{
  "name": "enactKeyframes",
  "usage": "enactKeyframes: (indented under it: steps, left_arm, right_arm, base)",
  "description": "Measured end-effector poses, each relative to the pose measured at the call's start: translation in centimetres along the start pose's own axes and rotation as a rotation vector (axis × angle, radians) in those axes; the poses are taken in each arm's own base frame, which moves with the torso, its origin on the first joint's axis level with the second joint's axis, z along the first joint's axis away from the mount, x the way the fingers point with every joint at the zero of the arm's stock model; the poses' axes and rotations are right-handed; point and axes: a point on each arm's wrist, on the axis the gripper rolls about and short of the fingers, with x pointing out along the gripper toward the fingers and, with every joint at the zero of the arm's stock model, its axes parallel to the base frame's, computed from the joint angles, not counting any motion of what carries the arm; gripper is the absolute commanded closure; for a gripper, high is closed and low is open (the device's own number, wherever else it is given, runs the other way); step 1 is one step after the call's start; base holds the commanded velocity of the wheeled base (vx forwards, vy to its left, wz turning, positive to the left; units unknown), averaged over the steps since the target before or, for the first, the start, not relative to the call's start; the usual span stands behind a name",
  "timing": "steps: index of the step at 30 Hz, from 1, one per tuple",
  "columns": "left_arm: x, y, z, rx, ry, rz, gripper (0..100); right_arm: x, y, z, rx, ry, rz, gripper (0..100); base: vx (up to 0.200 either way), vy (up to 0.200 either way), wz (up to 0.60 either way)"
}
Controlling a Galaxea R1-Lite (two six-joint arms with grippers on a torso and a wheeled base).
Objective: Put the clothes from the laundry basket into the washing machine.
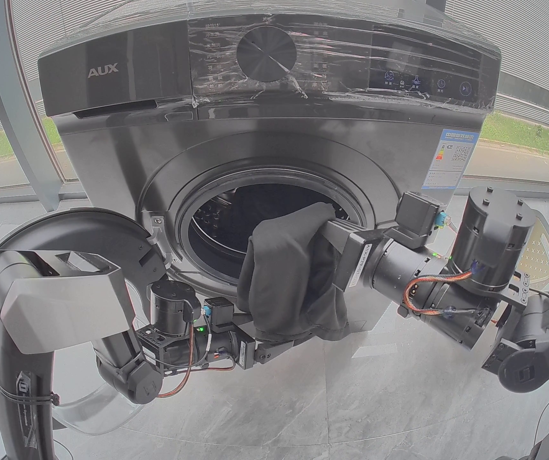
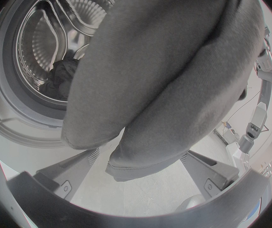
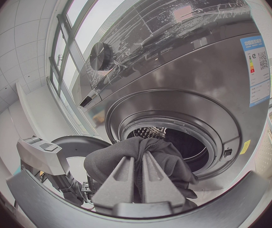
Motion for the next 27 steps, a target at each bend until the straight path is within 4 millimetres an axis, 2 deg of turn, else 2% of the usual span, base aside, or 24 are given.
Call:
enactKeyframes:
  steps: [9, 10, 21, 27]
  left_arm:
    - [0.2, -0.5, -0.2, -0.002, -0.016, -0.014, 0]
    - [0.2, -0.6, -0.2, 0.0, -0.017, -0.016, 100]
    - [0.5, -1.1, -0.2, 0.005, -0.025, -0.033, 100]
    - [-0.8, -2.0, -0.3, 0.014, -0.04, -0.042, 100]
  right_arm:
    - [-0.1, -0.1, -0.2, -0.002, 0.005, -0.003, 100]
    - [-0.1, -0.1, -0.2, -0.002, 0.005, -0.003, 100]
    - [-0.1, -0.3, -0.2, -0.002, 0.005, -0.008, 100]
    - [0.0, -0.7, -0.2, -0.004, 0.005, -0.022, 100]
  base:
    - [0.0, 0.0, 0.0]
    - [0.0, 0.0, 0.0]
    - [0.0, 0.0, 0.0]
    - [0.0, 0.0, 0.0]
